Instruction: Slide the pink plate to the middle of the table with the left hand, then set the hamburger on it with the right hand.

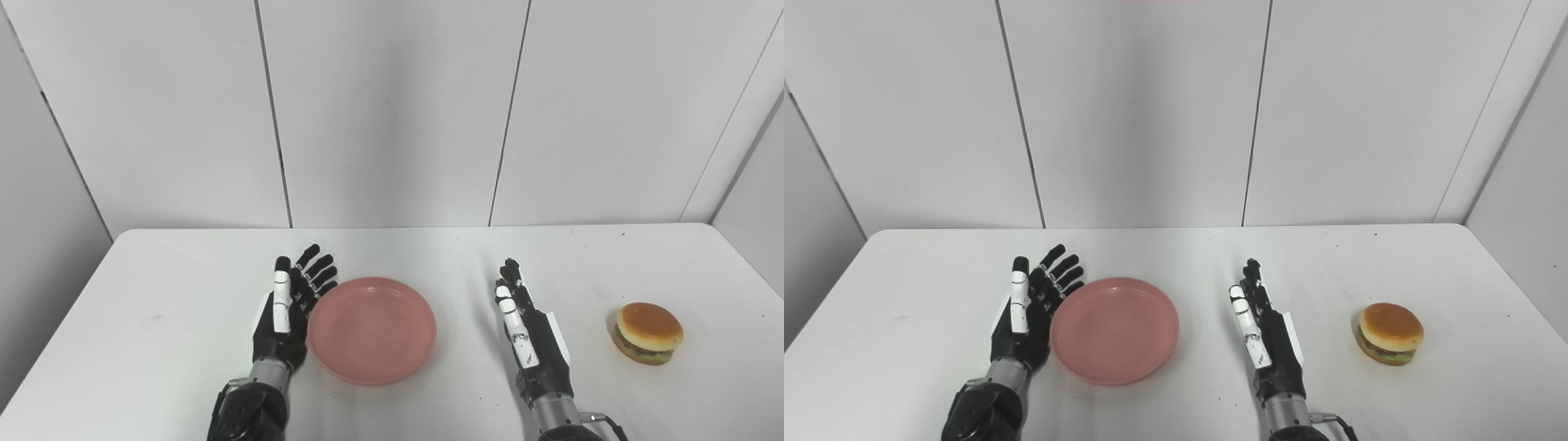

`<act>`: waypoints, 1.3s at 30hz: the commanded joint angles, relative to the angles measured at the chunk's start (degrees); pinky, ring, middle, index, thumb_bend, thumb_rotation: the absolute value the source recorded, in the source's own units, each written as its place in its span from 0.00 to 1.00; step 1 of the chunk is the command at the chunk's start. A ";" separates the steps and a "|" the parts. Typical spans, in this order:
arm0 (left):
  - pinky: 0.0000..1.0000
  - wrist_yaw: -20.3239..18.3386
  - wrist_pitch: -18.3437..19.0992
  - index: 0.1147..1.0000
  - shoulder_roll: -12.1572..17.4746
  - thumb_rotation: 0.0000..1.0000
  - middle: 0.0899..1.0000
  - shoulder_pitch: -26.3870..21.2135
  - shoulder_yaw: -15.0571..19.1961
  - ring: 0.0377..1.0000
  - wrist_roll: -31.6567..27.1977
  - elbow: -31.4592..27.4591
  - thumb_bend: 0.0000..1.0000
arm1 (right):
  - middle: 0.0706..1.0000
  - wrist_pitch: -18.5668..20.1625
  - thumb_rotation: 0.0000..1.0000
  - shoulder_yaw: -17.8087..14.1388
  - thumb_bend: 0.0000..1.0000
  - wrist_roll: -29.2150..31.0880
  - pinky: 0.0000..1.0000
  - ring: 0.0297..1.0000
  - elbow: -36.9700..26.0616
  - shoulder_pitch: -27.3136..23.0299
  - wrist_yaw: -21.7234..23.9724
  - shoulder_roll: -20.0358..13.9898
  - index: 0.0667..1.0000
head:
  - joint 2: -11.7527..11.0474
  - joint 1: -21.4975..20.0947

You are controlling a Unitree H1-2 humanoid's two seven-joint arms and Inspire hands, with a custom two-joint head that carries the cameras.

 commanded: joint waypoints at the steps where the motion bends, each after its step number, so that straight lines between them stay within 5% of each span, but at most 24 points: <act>1: 0.83 0.89 2.79 0.84 -1.68 0.99 0.84 3.19 -1.12 0.86 0.86 1.11 0.80 | 1.00 -1.87 0.82 -0.26 0.62 1.22 1.00 1.00 -0.93 -2.11 1.05 -0.12 1.00 | 0.05 0.17; 9: 0.91 1.58 2.41 0.87 -3.80 0.99 0.87 4.11 -2.27 0.90 2.24 -0.16 0.81 | 1.00 -0.74 0.83 -0.61 0.66 2.20 1.00 1.00 -1.14 -1.86 1.50 -1.44 1.00 | 0.03 1.70; 20: 1.00 2.60 -4.11 0.98 -4.19 1.00 0.99 5.41 -5.12 1.00 7.39 0.55 0.77 | 0.99 -4.29 0.82 -1.52 0.70 1.44 1.00 1.00 1.80 -2.70 1.67 -2.70 0.99 | -0.25 2.03; 23: 1.00 5.86 -8.56 1.00 -4.60 1.00 1.00 5.66 -5.87 1.00 11.24 1.12 0.68 | 0.98 -8.89 0.85 -1.15 0.68 -3.16 1.00 1.00 4.72 -3.80 0.60 -5.05 0.98 | -0.11 1.71; 29: 1.00 9.53 -11.10 1.00 -4.24 1.00 1.00 5.54 -7.18 1.00 16.54 2.46 0.69 | 0.95 -16.86 0.80 -1.85 0.76 -7.87 1.00 0.97 10.81 -6.90 -0.20 -10.82 0.96 | -0.02 1.44; 34: 1.00 11.76 -10.65 1.00 -4.87 1.00 1.00 6.07 -7.59 1.00 18.76 1.88 0.68 | 0.91 -16.91 0.76 -2.33 0.74 -13.74 0.86 0.88 8.79 -7.53 -0.39 -17.30 0.93 | -0.04 3.10; 39: 1.00 12.65 -11.05 1.00 -5.49 1.00 1.00 6.95 -7.87 1.00 19.16 1.51 0.65 | 0.88 -14.18 0.63 -3.74 0.74 -14.11 0.85 0.86 5.76 -7.59 0.51 -22.58 0.91 | -0.09 3.66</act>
